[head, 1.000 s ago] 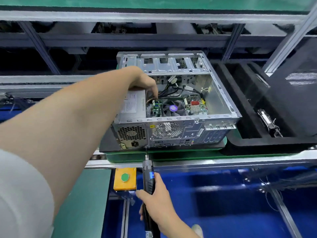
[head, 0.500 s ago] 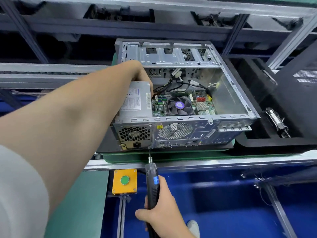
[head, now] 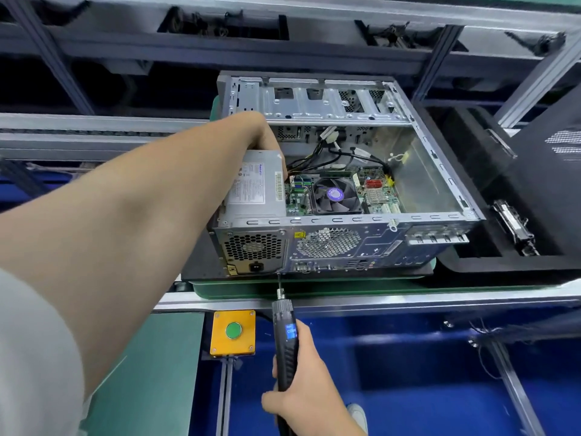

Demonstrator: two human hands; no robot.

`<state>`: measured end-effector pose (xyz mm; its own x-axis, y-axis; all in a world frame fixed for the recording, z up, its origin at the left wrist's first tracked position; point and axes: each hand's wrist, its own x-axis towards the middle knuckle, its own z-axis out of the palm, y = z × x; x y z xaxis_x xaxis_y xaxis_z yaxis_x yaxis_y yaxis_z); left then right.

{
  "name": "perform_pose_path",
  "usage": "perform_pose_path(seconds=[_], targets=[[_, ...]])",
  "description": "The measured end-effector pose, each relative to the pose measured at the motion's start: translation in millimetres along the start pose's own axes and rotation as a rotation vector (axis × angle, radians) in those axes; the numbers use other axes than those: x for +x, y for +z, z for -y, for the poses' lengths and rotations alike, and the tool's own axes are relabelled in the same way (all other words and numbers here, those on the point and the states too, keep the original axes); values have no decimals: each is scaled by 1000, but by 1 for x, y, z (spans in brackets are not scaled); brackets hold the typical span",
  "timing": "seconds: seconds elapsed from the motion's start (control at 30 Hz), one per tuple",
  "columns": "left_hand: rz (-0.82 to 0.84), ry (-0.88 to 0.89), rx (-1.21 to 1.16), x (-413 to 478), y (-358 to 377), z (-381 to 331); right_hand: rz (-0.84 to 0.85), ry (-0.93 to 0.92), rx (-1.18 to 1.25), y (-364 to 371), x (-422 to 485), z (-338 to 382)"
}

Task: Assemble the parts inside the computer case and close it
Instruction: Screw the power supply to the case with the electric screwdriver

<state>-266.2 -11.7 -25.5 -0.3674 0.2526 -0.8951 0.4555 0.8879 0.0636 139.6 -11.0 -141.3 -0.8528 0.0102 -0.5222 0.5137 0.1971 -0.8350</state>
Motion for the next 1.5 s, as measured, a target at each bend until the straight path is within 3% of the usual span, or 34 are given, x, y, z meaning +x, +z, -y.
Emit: perform_pose_path(seconds=[0.33, 0.53, 0.63, 0.73, 0.83, 0.9, 1.0, 1.1, 1.17, 1.23, 1.37, 1.5], targets=[[9, 24, 20, 2, 1, 1, -77, -52, -55, -2, 4, -4], [-87, 13, -20, -5, 10, -3, -205, -48, 48, 7, 0, -24], [-170, 87, -88, -17, 19, -8, -278, -30, 108, 5, -10, -36], [-251, 201, -305, -37, 24, -10, -319, -73, 146, -2, -15, -39], [-298, 232, -270, -57, 34, -19, -338, -159, 201, -11, -22, -26], [-417, 233, -173, -69, 46, -26, -343, -220, 243, -19, -29, -9], [-858, 199, 72, -94, 68, -47, -365, -329, 297, -38, -43, 25], [-1253, 276, 132, -123, 92, -86, -415, -414, 315, -70, -55, 56], [-1379, 364, 44, -137, 101, -119, -471, -456, 334, -96, -63, 73], [-1338, 495, -203, -144, 108, -156, -553, -483, 346, -124, -67, 84], [-1066, 766, -687, -143, 118, -228, -704, -481, 381, -189, -68, 99], [-1016, 795, -774, -119, 105, -304, -776, -456, 434, -276, -57, 91]])
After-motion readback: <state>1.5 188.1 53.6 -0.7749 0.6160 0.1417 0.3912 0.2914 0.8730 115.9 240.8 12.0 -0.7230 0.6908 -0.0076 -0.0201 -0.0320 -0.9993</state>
